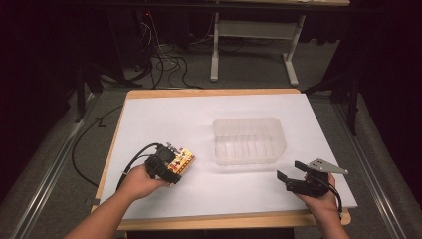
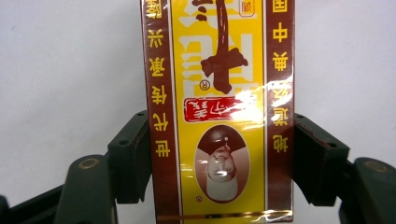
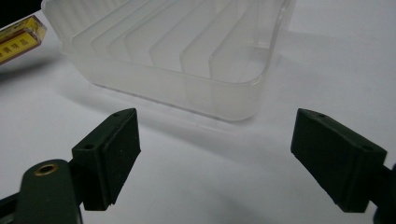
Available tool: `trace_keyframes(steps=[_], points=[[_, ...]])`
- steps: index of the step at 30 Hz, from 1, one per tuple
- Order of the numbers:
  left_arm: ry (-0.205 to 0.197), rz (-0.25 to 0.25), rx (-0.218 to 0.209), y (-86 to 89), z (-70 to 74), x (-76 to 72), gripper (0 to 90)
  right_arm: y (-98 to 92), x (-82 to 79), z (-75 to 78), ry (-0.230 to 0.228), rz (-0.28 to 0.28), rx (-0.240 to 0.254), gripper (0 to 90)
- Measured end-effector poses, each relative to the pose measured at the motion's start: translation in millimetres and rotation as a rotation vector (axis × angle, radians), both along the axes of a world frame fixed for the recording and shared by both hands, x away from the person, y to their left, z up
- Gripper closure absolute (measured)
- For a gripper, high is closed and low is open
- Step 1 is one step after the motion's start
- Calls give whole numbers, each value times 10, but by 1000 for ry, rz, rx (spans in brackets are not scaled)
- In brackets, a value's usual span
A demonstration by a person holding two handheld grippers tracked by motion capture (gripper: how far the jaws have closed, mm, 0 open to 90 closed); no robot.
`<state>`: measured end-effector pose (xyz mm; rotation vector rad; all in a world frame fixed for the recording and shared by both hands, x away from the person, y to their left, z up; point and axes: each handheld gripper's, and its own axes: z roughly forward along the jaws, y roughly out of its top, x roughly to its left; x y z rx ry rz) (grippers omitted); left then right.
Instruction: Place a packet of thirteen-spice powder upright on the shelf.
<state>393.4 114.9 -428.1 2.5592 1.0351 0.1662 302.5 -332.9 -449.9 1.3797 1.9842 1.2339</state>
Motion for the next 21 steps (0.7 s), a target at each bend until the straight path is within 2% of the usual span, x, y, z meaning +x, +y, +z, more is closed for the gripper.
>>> trace_keyframes(steps=[1, 2, 5, 6, 8, 9, 12, 13, 14, 15, 21], points=[[0, 0, 0, 0, 0, 0, 323, 2, -2, -1, 1, -1, 1, 159], [-26, -2, -30, 18, 15, -37, 323, 0, 0, -3, -2, 2, -1, 158], [-49, -7, -52, 33, 29, -74, 323, 1, -1, -2, -5, -1, -2, 154], [-85, -9, -73, 41, 41, -118, 324, 1, -3, 1, -6, -3, -4, 152], [-93, -6, -89, 48, 48, -135, 324, 2, -5, 4, -10, -7, -5, 150], [-109, 0, -123, 63, 57, -165, 324, 0, -9, 12, -22, -9, -10, 144], [-124, 2, -147, 70, 65, -196, 324, 0, -13, 25, -36, -10, -11, 131], [-148, -1, -167, 75, 78, -227, 324, 3, -19, 36, -43, -13, -12, 114], [-154, 0, -182, 81, 84, -238, 324, 3, -19, 40, -46, -14, -12, 110], [-154, 0, -182, 81, 84, -238, 324, 5, -20, 43, -47, -14, -10, 104], [-200, 10, -258, 116, 79, -288, 325, 26, -23, 49, -51, -5, -16, 88]])
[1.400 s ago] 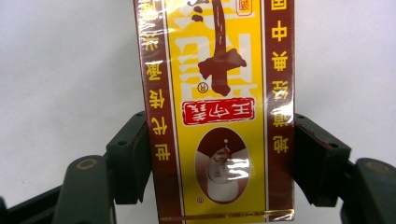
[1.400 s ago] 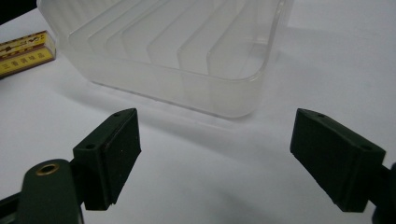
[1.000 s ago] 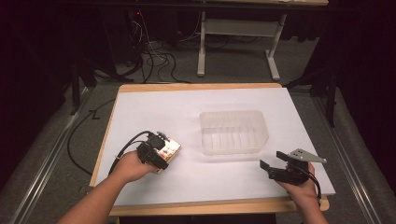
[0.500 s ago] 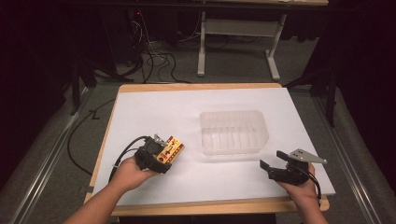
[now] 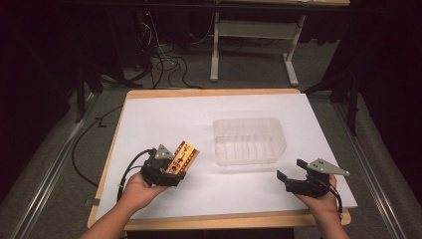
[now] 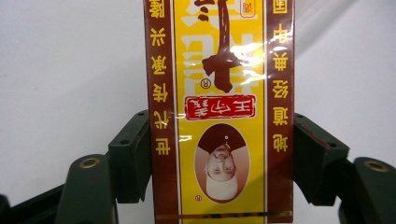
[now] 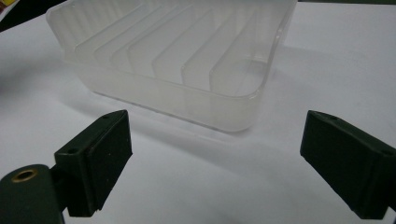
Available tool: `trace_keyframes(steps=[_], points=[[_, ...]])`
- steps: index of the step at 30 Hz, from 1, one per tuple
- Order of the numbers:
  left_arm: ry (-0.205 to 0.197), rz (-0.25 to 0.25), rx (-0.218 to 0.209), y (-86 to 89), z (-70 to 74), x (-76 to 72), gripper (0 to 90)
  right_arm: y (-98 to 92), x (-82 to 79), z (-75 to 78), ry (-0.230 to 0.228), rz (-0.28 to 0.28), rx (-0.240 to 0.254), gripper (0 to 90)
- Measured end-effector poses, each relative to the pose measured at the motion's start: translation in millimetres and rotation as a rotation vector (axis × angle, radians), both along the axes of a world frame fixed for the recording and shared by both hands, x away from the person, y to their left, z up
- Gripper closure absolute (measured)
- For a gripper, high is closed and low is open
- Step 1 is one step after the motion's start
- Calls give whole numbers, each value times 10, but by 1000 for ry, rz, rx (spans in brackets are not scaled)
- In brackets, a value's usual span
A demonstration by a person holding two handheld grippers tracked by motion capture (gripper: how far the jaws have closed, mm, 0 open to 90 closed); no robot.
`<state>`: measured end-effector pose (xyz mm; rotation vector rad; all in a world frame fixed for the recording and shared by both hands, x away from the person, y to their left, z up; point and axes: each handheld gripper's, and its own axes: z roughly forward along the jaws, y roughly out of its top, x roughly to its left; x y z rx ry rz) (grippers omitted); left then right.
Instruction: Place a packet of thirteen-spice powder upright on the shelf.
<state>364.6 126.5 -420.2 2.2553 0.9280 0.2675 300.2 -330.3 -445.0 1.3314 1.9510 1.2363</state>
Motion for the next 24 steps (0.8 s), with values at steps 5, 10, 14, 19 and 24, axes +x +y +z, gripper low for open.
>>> trace_keyframes(steps=[5, 10, 14, 19, 24], points=[[-9, 5, -46, 26, -42, -34, 325, 10, -3, 6, -3, 0, -7, 83], [-36, 23, -95, 26, -75, -59, 326, 19, -4, 9, -7, 1, -11, 75], [-58, 37, -155, -2, -96, -63, 326, 29, -3, 7, -6, 3, -9, 60], [-68, 35, -197, -42, -109, -68, 326, 33, -2, 5, -7, 1, -12, 52], [-122, 34, -223, -87, -121, -100, 326, 45, -12, 15, -8, -1, -9, 52]])
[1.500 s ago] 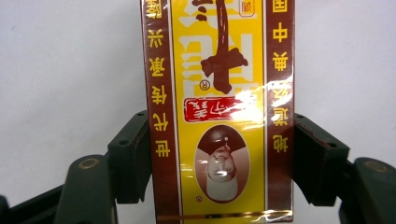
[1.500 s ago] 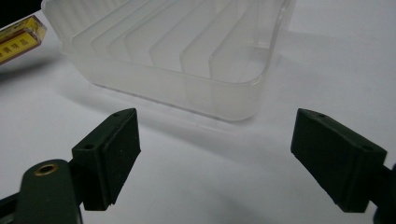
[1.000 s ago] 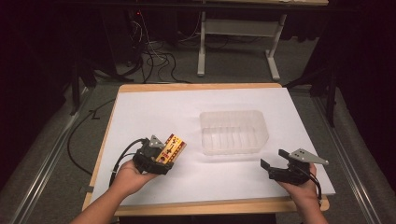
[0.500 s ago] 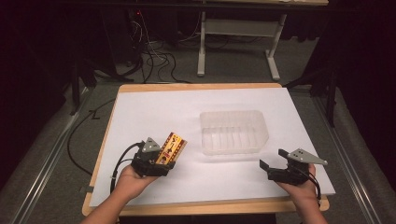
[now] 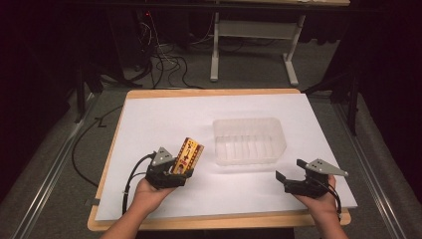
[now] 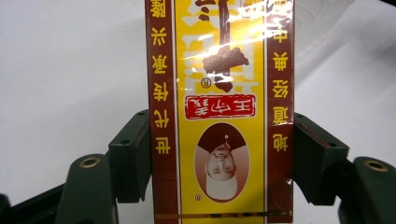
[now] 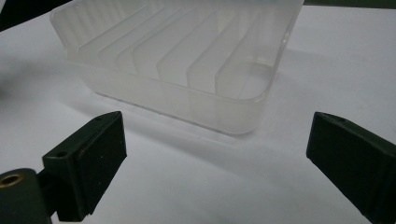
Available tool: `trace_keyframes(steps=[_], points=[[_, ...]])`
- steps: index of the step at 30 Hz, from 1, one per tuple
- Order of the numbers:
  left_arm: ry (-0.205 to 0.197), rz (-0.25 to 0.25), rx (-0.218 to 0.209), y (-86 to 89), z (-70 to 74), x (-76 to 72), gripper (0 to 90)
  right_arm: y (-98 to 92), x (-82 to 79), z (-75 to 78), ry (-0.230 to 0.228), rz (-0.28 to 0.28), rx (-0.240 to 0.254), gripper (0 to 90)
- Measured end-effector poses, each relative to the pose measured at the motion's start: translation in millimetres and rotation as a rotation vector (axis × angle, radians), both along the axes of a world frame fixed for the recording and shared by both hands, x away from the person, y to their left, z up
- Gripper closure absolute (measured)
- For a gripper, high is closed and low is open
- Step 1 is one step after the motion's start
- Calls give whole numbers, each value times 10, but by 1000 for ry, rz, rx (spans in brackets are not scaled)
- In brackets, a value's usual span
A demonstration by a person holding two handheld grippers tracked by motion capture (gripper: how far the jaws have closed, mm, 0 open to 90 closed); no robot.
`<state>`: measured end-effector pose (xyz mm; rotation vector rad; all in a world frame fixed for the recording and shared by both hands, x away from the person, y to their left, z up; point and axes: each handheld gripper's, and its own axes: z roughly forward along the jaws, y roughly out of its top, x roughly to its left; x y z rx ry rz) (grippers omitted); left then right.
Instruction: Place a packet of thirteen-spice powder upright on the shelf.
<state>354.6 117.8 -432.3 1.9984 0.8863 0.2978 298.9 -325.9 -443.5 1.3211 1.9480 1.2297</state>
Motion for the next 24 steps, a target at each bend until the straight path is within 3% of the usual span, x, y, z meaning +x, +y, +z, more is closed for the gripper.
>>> trace_keyframes(steps=[6, 11, 15, 18, 20, 24], points=[[-65, -2, -46, -120, 39, -54, 326, 50, -19, 42, -10, 6, 3, 53], [-94, -29, -22, -322, 83, -61, 326, 101, -18, 68, -4, 14, 17, 58], [-141, -26, -35, -435, 70, -140, 326, 190, -23, 77, -1, 31, 7, 48], [-134, -20, -67, -450, -1, -179, 326, 284, -22, 96, -6, 47, -5, 41], [-107, -30, -75, -461, -37, -188, 326, 363, -12, 112, -9, 62, -7, 37], [-124, -46, -85, -428, 8, -214, 326, 530, 38, 175, -22, 83, -25, 37]])
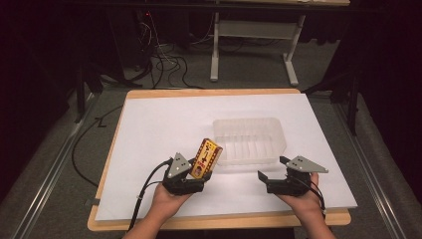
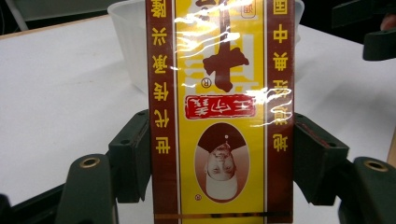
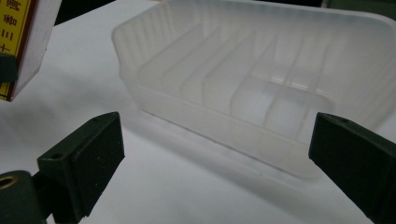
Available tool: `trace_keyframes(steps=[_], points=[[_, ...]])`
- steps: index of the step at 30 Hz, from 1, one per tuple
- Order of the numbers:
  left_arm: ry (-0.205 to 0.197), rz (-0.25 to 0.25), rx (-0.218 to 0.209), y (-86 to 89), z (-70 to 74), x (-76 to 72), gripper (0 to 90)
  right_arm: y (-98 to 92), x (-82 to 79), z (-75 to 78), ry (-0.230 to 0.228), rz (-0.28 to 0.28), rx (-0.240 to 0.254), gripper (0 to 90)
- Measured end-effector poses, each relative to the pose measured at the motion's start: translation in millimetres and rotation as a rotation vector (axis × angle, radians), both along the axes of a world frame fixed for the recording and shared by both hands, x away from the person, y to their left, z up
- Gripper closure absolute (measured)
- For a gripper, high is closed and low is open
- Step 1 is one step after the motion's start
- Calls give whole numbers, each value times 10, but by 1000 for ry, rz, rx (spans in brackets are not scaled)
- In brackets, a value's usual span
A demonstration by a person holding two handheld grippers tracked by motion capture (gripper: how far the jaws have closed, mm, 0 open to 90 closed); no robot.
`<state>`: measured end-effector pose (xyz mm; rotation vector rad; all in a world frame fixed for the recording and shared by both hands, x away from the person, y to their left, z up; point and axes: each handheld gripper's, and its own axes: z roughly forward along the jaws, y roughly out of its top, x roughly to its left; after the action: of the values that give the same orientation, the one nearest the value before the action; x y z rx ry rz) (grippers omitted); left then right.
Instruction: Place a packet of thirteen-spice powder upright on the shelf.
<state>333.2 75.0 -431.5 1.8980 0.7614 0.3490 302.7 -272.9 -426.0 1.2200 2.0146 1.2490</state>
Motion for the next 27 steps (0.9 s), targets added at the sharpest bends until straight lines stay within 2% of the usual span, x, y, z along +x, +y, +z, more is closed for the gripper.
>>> trace_keyframes(steps=[4, 8, 10, 11, 17, 19, 21, 24, 25, 27], points=[[-2, 4, -11, 44, 18, 12, 326, 164, 65, 66, -12, 23, -16, 36], [-5, 17, -24, 89, 38, 15, 326, 305, 139, 138, -23, 34, -8, 35], [-9, 21, -23, 99, 41, 15, 326, 370, 186, 173, -33, 32, -7, 31], [-23, 36, -11, 109, 45, 3, 326, 401, 210, 190, -34, 36, -6, 30], [-37, 45, -14, 120, 56, -14, 326, 575, 319, 288, -52, 60, 13, 35], [-48, 48, -5, 106, 53, -23, 326, 599, 323, 299, -56, 63, 23, 36], [-64, 52, 13, 85, 45, -45, 326, 634, 303, 301, -64, 74, 59, 39], [-86, 45, 39, 13, 21, -79, 326, 664, 279, 303, -60, 91, 62, 40], [-90, 41, 49, -17, 11, -87, 326, 671, 249, 314, -61, 106, 88, 41], [-89, 29, 59, -81, -11, -99, 326, 674, 233, 320, -63, 111, 95, 43]])
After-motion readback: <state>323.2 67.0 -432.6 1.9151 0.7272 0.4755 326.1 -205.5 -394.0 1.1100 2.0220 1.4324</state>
